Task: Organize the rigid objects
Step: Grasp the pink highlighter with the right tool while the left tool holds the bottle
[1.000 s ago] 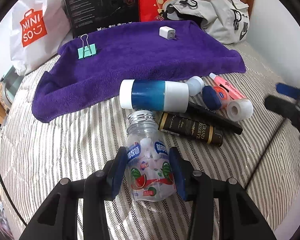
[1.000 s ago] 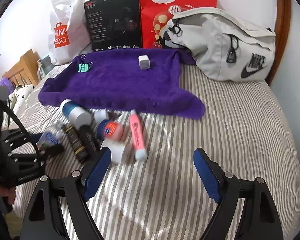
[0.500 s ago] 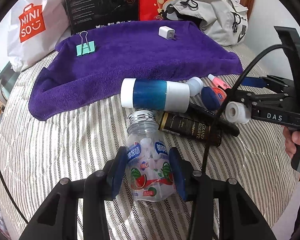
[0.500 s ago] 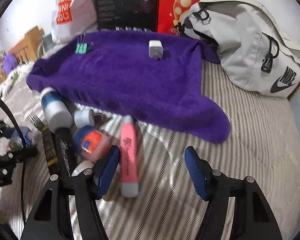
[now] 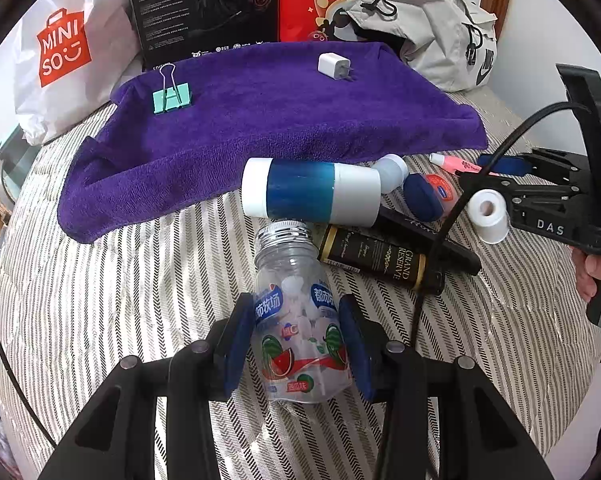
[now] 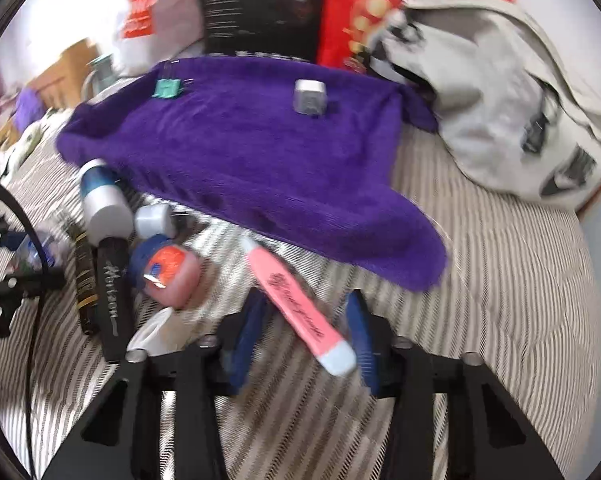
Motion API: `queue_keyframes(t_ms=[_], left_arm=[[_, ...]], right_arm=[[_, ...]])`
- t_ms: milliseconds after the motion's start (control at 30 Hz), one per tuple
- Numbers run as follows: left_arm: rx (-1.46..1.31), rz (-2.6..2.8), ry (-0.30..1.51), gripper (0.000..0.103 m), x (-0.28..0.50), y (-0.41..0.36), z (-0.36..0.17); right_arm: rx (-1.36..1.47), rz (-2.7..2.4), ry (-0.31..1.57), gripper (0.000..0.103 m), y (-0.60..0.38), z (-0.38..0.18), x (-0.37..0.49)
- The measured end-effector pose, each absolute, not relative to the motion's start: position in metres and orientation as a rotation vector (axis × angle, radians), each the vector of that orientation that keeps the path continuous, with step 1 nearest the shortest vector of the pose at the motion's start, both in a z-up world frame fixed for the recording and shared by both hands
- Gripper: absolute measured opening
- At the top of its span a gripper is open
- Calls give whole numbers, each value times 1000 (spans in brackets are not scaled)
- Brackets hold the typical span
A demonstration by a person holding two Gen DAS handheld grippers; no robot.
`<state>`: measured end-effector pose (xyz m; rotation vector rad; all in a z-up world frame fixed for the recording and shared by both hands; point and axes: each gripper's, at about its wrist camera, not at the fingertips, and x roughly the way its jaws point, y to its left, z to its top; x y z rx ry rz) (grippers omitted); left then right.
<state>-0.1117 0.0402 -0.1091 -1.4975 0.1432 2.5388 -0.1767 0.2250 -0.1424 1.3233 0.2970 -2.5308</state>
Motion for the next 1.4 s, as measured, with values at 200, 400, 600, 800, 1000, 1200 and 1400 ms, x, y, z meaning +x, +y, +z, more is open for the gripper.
queue_keyframes(t_ms=[200,400,600,800,1000,1200,1400], left_arm=[[-1501,2538,138,42,-113,40,-109],[-1501,2544,132,42,-114,41,-109],[-1468,2555,82,40,-111,35,-108],[-1452,2565,7,40,-108,14,-103],[-1424,2583,-66,40,-108,-8,-93],[-1424,2590,-33,40,-109,-9,-87],[-1431,2577,-37,40,-109,-6,-89]], right_arm=[[1360,-2463,292,22,220,-140,-173],[1337,-2450,268,22,220,-140,-178],[1340,-2479,164,20,227,-140,-174],[1371,-2502,118,19,232,-136,-158],[1367,-2513,102,17,235,-126,-146],[1402,-2493,130,17,233,-141,-147],[1374,-2518,231,17,224,-142,-146]])
